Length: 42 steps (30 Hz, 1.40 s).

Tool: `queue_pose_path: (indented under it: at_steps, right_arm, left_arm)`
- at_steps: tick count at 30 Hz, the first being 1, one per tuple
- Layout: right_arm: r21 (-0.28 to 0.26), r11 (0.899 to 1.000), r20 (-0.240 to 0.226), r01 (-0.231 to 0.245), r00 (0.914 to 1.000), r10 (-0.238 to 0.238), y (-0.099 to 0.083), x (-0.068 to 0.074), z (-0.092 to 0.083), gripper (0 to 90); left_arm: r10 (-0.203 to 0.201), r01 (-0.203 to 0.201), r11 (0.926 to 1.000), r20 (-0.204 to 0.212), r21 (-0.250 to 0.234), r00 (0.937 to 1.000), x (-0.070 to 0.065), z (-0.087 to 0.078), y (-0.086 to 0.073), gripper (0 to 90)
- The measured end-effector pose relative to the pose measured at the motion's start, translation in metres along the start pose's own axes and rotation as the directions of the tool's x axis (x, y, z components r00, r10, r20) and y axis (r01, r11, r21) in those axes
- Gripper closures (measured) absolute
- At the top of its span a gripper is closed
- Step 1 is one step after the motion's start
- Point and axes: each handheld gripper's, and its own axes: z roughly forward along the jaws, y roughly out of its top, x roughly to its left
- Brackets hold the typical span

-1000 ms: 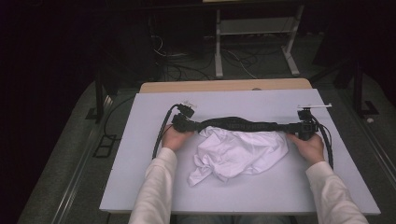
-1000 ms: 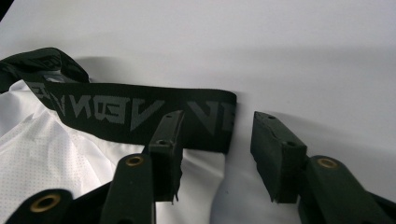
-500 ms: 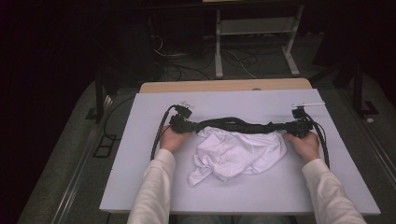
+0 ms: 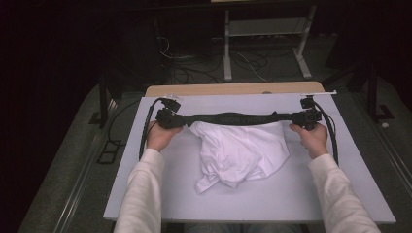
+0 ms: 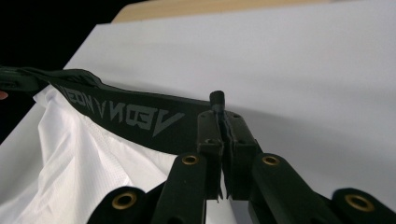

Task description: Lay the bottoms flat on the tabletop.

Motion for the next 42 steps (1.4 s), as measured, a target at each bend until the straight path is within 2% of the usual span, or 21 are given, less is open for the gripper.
queue_pose_path:
  at_steps: [5, 7, 9, 14, 19, 22, 25, 28, 30, 31, 33, 35, 36, 37, 38, 40, 41, 42]
  right_arm:
    - [-0.030, 0.999, 0.035, 0.045, 0.9984, -0.044, 0.031, 0.014, 0.001, 85.5]
    - [-0.042, 0.997, 0.042, 0.060, 0.9974, -0.058, 0.041, 0.016, 0.002, 85.5]
    - [-0.059, 0.996, 0.043, 0.062, 0.9973, -0.059, 0.049, 0.017, 0.005, 85.5]
    - [-0.091, 0.995, 0.063, 0.039, 0.9974, -0.034, 0.065, 0.012, 0.013, 85.5]
    - [-0.123, 0.992, 0.059, 0.009, 0.9982, -0.001, 0.081, 0.010, 0.013, 85.5]
    - [-0.132, 0.991, 0.062, 0.005, 0.9981, 0.004, 0.090, 0.013, 0.013, 85.4]
    - [-0.127, 0.992, 0.078, 0.012, 0.9969, -0.002, 0.096, 0.015, 0.015, 85.4]
    - [-0.133, 0.991, 0.084, 0.004, 0.9964, 0.007, 0.099, 0.014, 0.017, 85.5]
    - [-0.136, 0.991, 0.089, 0.003, 0.9960, 0.009, 0.100, 0.012, 0.018, 85.5]
    - [-0.139, 0.990, 0.092, 0.002, 0.9957, 0.011, 0.100, 0.012, 0.019, 85.5]
    - [-0.138, 0.990, 0.087, -0.006, 0.9960, 0.018, 0.099, 0.010, 0.020, 85.5]
    - [-0.130, 0.991, 0.102, -0.014, 0.9944, 0.028, 0.095, 0.009, 0.025, 85.2]
    - [-0.133, 0.991, 0.101, -0.022, 0.9942, 0.035, 0.092, 0.007, 0.028, 83.6]
    - [-0.127, 0.991, 0.098, -0.036, 0.9940, 0.049, 0.088, 0.005, 0.033, 76.8]
    - [-0.109, 0.993, 0.109, -0.047, 0.9923, 0.059, 0.084, 0.004, 0.038, 69.1]
    - [-0.074, 0.997, 0.127, -0.028, 0.9912, 0.038, 0.073, 0.002, 0.046, 64.8]
    - [-0.061, 0.998, 0.133, -0.013, 0.9909, 0.021, 0.068, 0.001, 0.049, 62.3]
    - [-0.047, 0.999, 0.138, -0.003, 0.9904, 0.009, 0.063, 0.000, 0.050, 60.9]
  left_arm:
    - [0.010, -0.010, 0.9999, -0.038, -0.001, 0.9992, 0.010, -0.009, 0.026, 84.7]
    - [0.026, -0.026, 0.9996, -0.058, 0.010, 0.9980, 0.016, -0.009, 0.036, 84.6]
    - [0.017, -0.016, 0.9998, -0.071, 0.012, 0.9973, 0.022, -0.007, 0.045, 84.7]
    - [0.040, -0.038, 0.9991, -0.104, 0.018, 0.9938, 0.030, -0.003, 0.069, 84.6]
    - [0.053, -0.052, 0.9986, -0.143, 0.010, 0.9883, 0.034, -0.004, 0.087, 84.6]
    - [0.037, -0.038, 0.9993, -0.176, -0.001, 0.9838, 0.034, -0.001, 0.094, 84.7]
    - [0.037, -0.036, 0.9993, -0.194, 0.009, 0.9803, 0.033, 0.004, 0.096, 84.7]
    - [0.031, -0.028, 0.9995, -0.198, 0.017, 0.9798, 0.036, 0.010, 0.096, 84.6]
    - [0.014, -0.013, 0.9999, -0.189, 0.011, 0.9819, 0.038, 0.014, 0.095, 84.7]
    - [0.014, -0.010, 0.9997, -0.189, 0.022, 0.9819, 0.039, 0.016, 0.094, 84.9]
    - [0.037, -0.027, 0.9982, -0.211, 0.053, 0.9767, 0.037, 0.023, 0.092, 85.3]
    - [0.003, 0.006, 0.9993, -0.212, 0.038, 0.9772, 0.037, 0.032, 0.087, 84.4]
    - [-0.034, 0.040, 0.9989, -0.222, 0.023, 0.9744, 0.037, 0.037, 0.083, 78.8]
    - [-0.070, 0.076, 0.9969, -0.219, 0.020, 0.9733, 0.038, 0.043, 0.078, 68.7]
    - [-0.104, 0.109, 0.9938, -0.189, 0.019, 0.9764, 0.039, 0.048, 0.073, 67.2]
    - [-0.162, 0.165, 0.9861, -0.121, 0.019, 0.9794, 0.041, 0.057, 0.061, 67.1]
    - [-0.173, 0.175, 0.9845, -0.100, 0.010, 0.9798, 0.041, 0.059, 0.055, 64.0]
    - [-0.185, 0.185, 0.9827, -0.096, -0.006, 0.9780, 0.041, 0.061, 0.050, 59.2]
